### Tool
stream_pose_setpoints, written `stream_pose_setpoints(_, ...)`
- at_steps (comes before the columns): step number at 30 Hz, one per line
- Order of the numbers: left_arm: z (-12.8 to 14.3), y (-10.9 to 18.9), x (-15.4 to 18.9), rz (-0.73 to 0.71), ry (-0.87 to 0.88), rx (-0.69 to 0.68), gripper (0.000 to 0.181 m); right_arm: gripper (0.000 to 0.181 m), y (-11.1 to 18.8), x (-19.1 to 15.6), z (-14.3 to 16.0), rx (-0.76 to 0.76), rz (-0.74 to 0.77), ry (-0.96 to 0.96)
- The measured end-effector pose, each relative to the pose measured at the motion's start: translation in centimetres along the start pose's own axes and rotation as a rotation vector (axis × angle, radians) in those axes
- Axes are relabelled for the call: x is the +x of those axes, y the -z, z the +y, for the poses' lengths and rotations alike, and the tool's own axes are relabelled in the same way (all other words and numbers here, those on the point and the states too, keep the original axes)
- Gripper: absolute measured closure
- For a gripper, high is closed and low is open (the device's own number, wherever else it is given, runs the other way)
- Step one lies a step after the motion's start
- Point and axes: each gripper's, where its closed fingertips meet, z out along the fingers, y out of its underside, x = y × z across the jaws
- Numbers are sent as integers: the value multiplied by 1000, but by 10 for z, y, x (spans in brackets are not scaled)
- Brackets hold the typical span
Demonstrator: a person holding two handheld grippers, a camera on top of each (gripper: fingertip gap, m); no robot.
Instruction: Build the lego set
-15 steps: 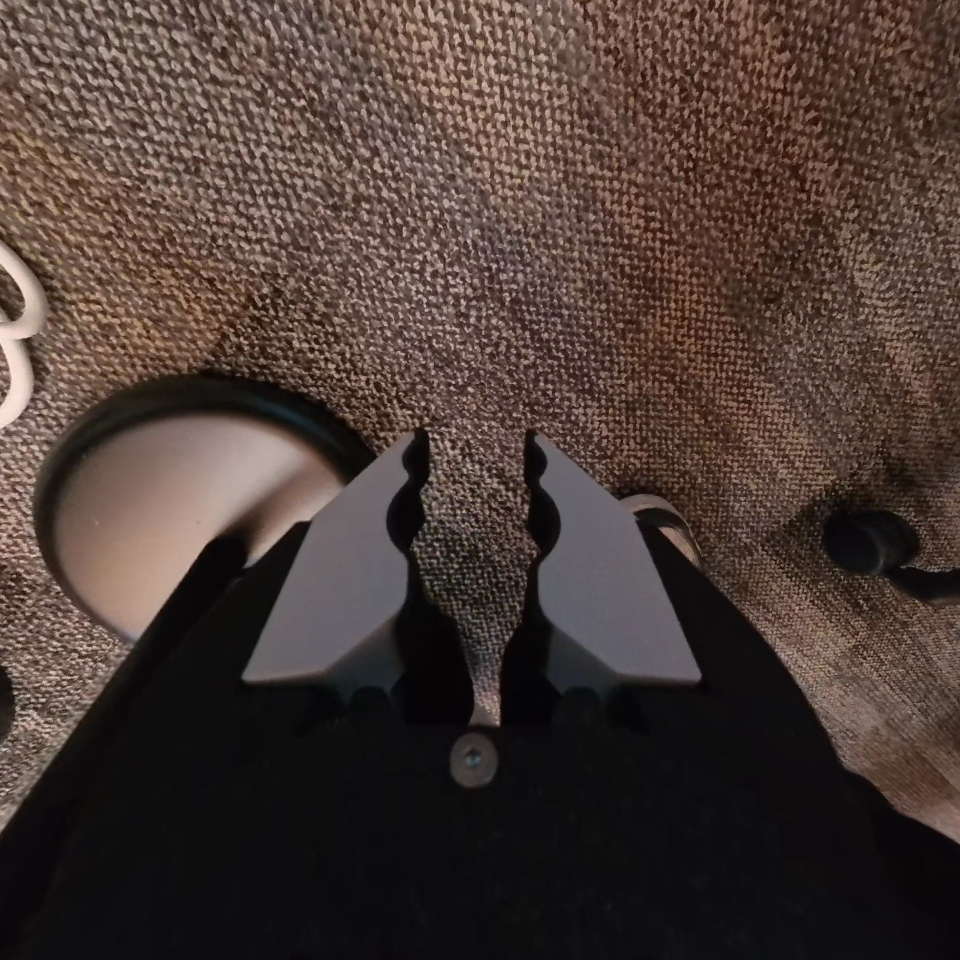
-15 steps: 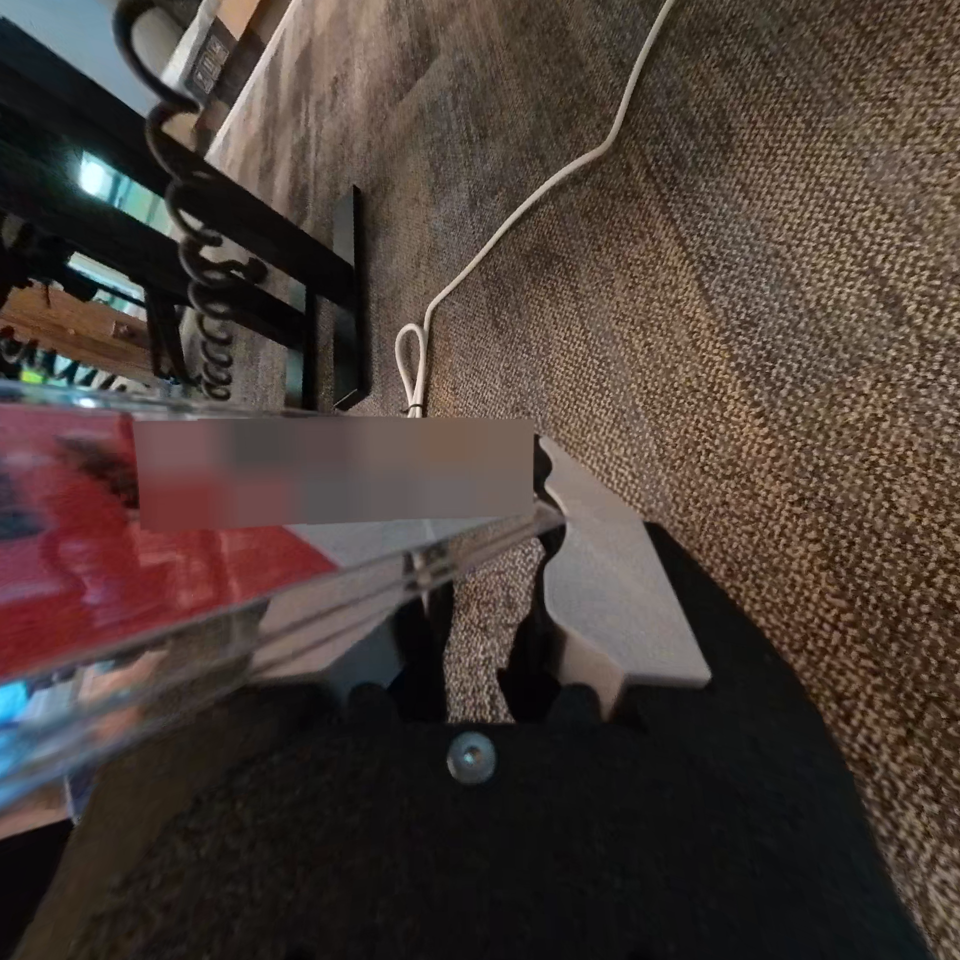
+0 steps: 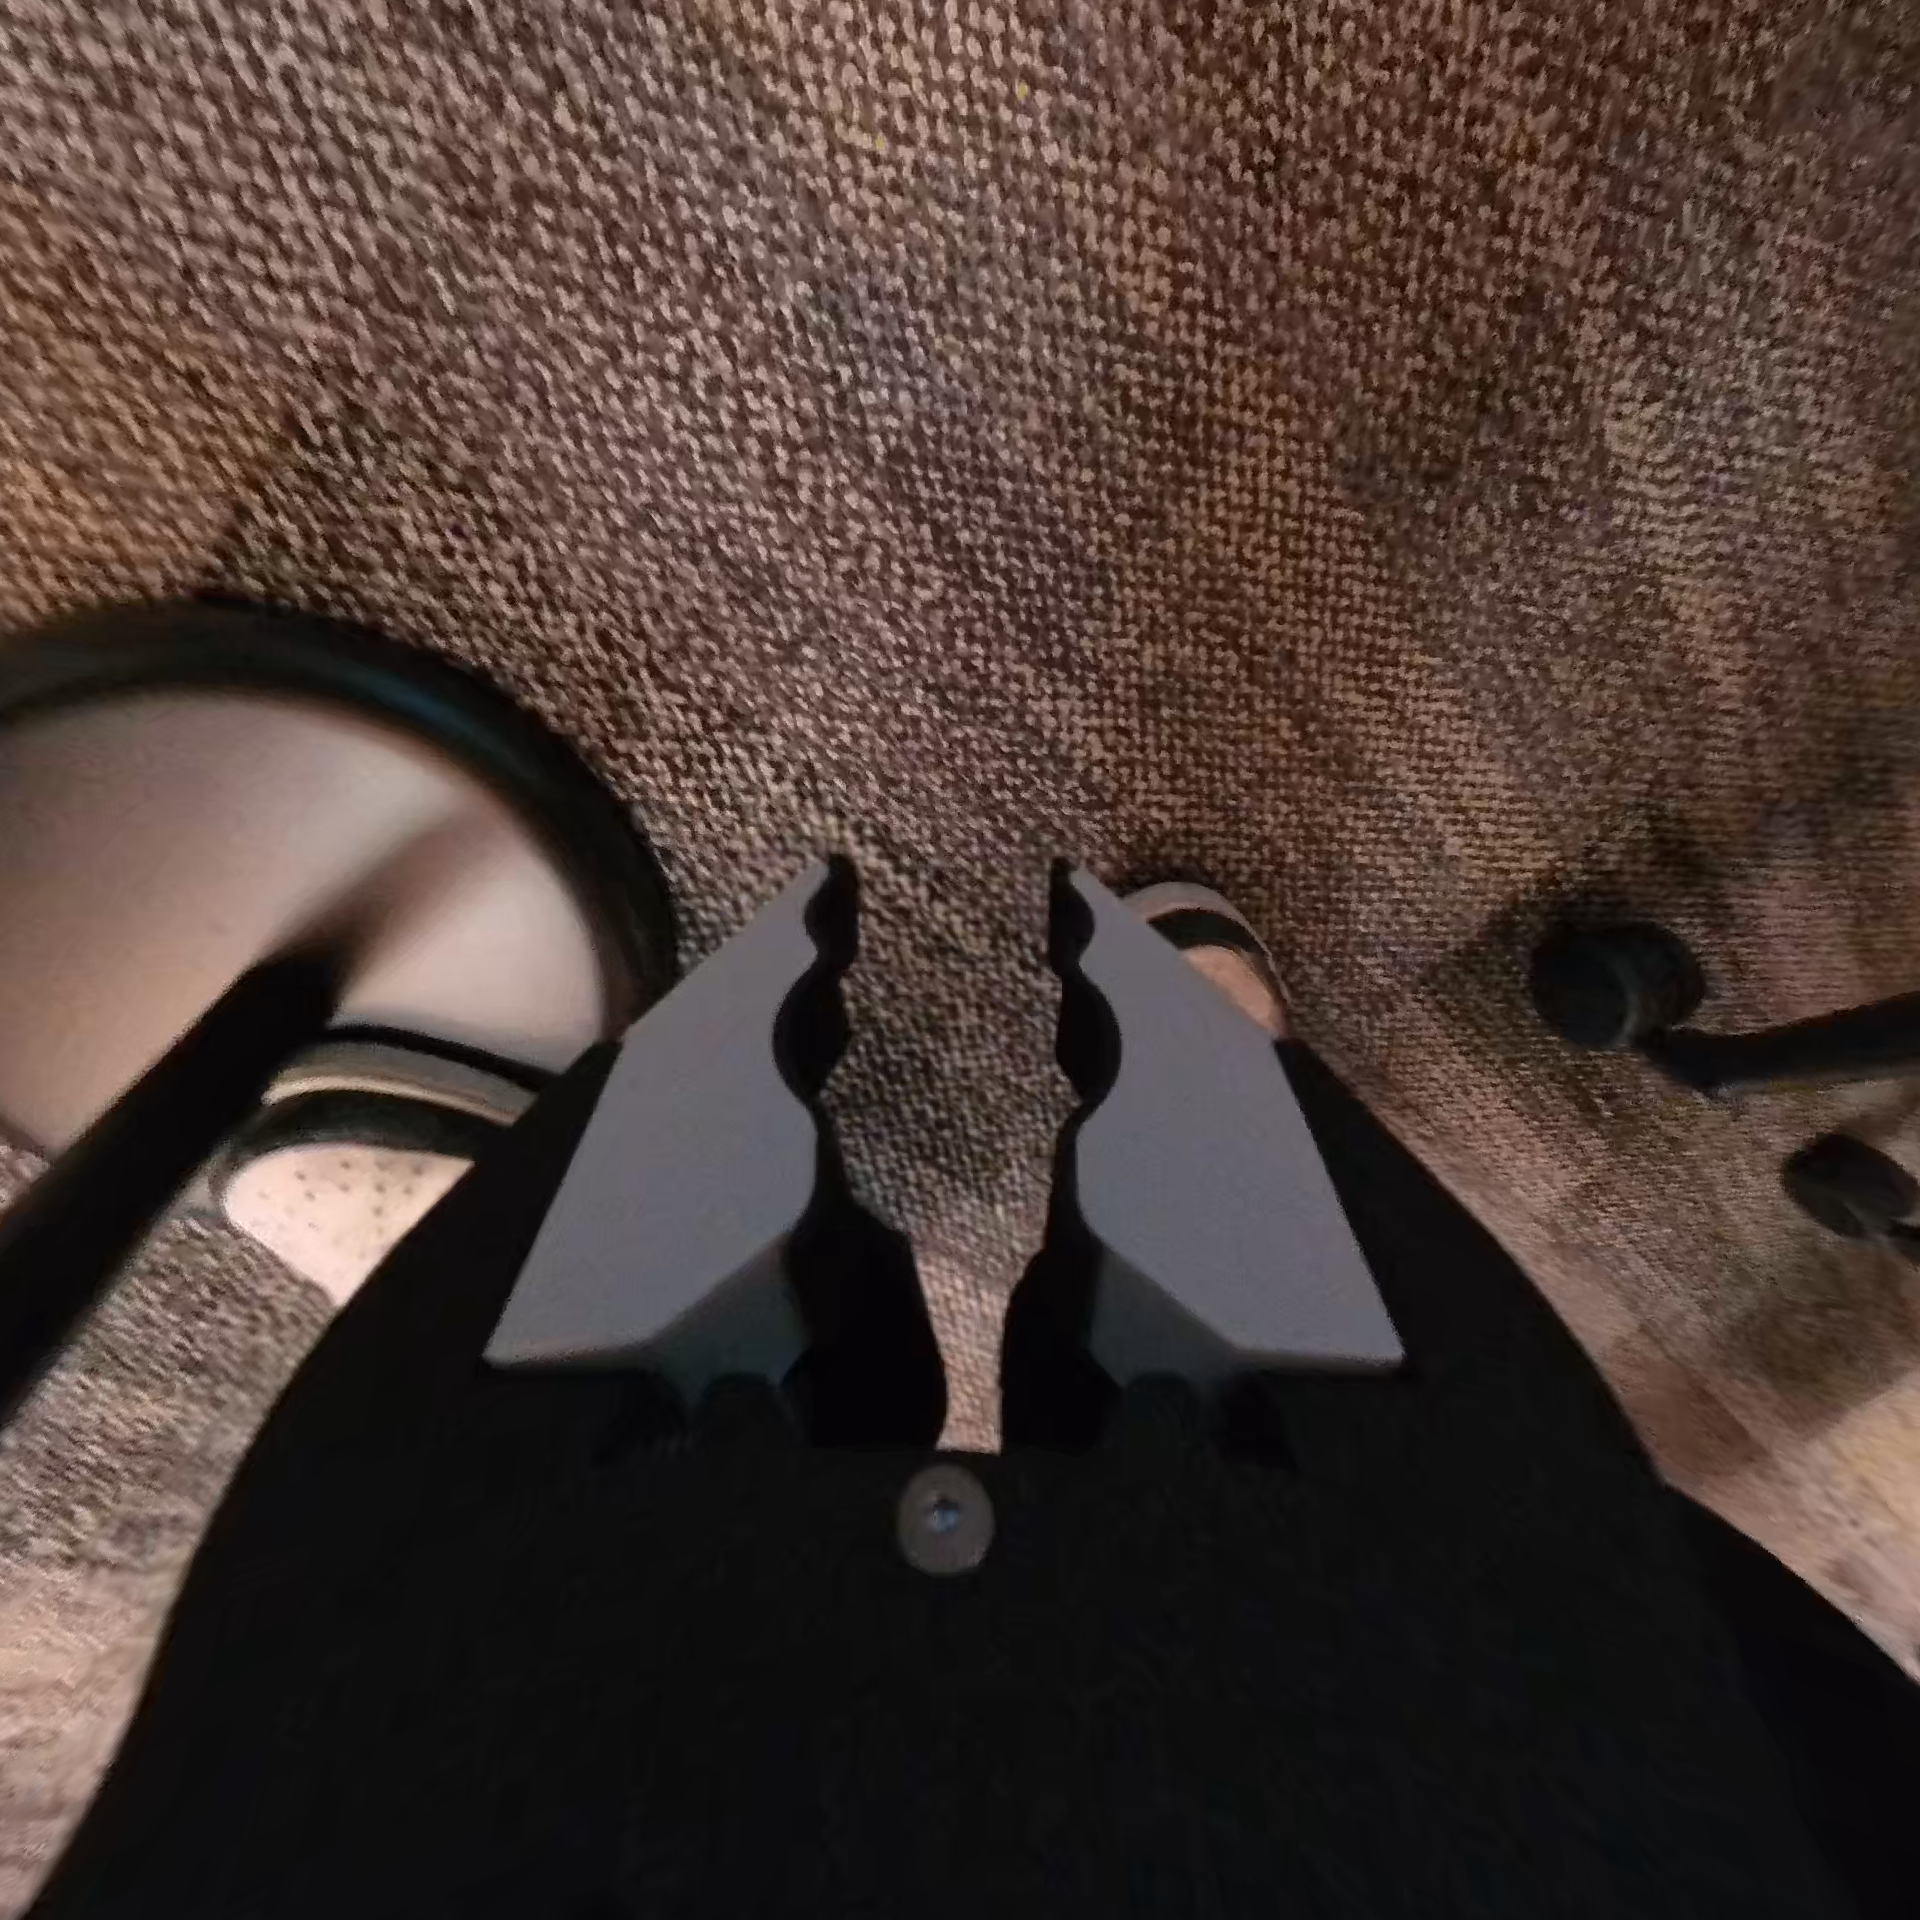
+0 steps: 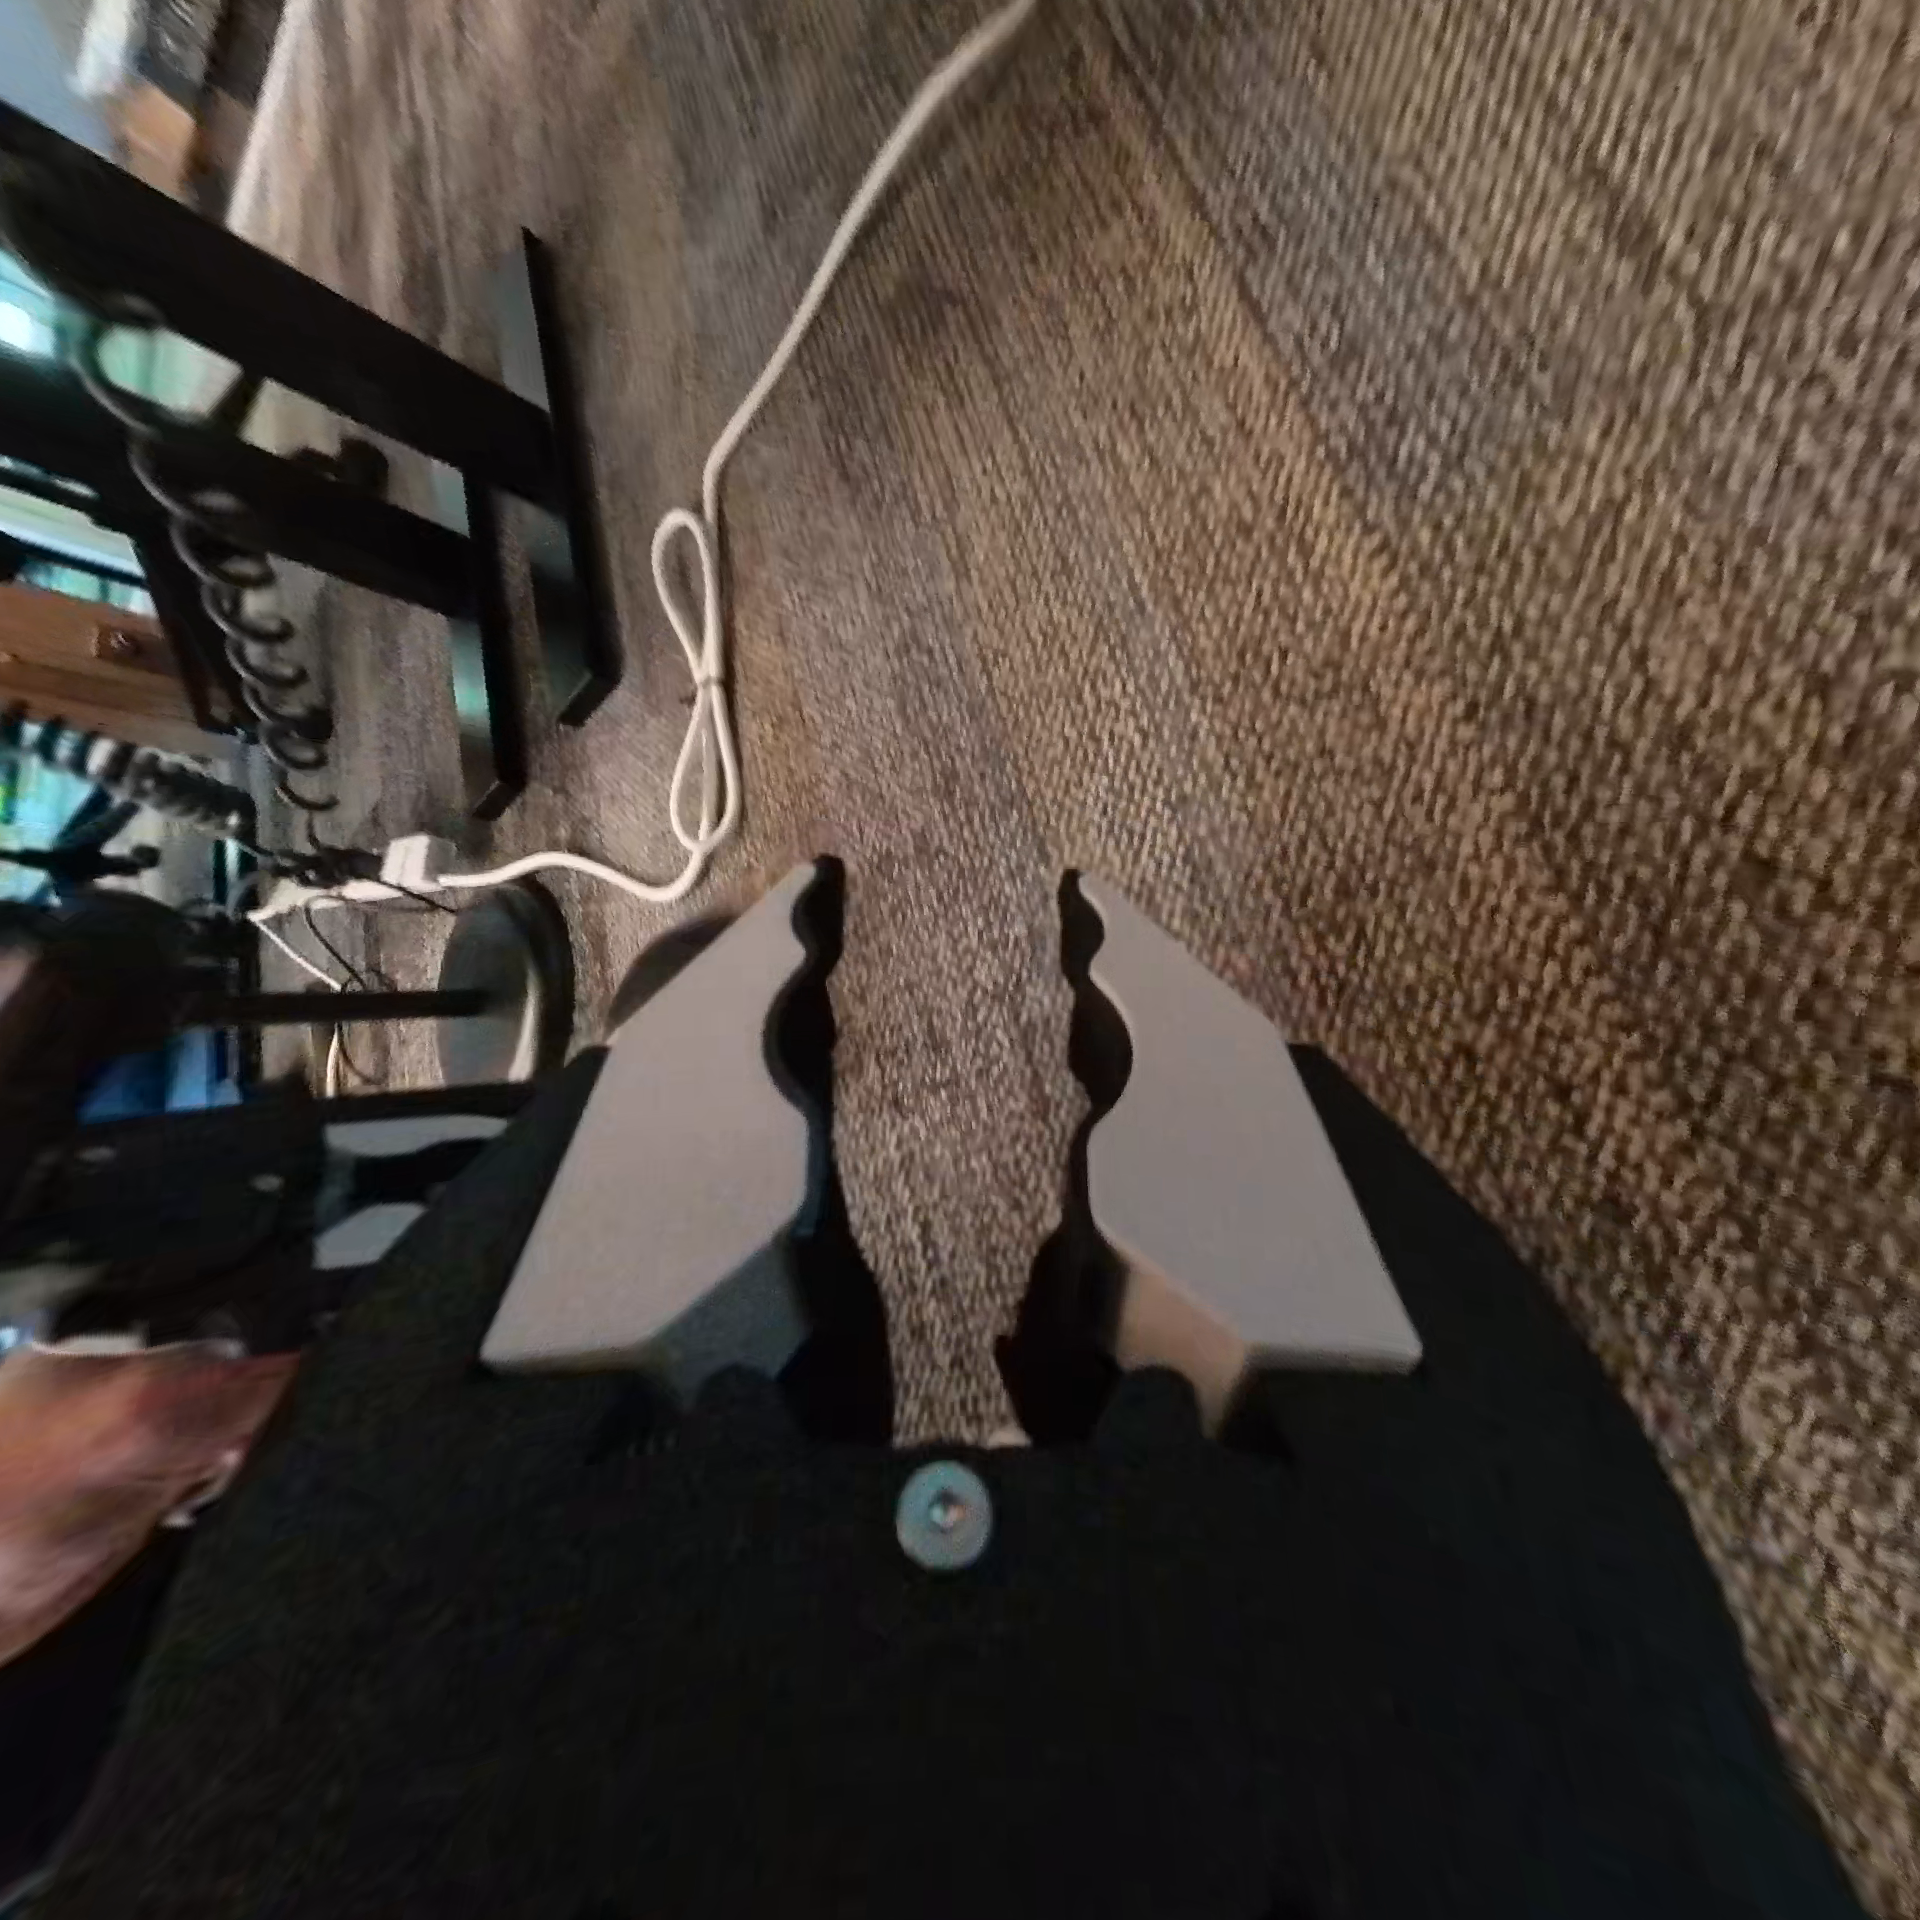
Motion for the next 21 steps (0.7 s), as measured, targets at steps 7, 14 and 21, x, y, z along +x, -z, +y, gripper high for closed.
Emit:
stream_pose_setpoints(7,35,47,34,0,129,-50,147,141,12,-15,78,-231,12,-93)
stream_pose_setpoints(14,89,149,77,-94,342,-163,146,140,59,-106,87,-472,-56,-60)
stream_pose_setpoints(21,63,288,132,-139,571,-20,147,140,120,-219,26,-652,-138,118)
